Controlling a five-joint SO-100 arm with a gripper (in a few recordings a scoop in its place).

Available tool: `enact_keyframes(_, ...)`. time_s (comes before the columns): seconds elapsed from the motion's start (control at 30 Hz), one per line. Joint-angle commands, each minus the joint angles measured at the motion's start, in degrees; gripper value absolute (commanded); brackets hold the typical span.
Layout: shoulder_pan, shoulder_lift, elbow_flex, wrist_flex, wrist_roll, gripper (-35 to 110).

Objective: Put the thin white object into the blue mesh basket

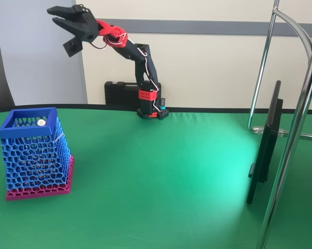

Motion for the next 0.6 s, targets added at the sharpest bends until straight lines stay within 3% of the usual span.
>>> enact_keyframes(0.0,-0.7,8.5,3.3,-1.1,-2.5,12)
enact_keyframes(0.33,-4.9,27.8,23.3,-1.4,-10.8,4)
enact_keyframes(0.57,-7.6,42.7,43.9,-9.1,-18.5,0)
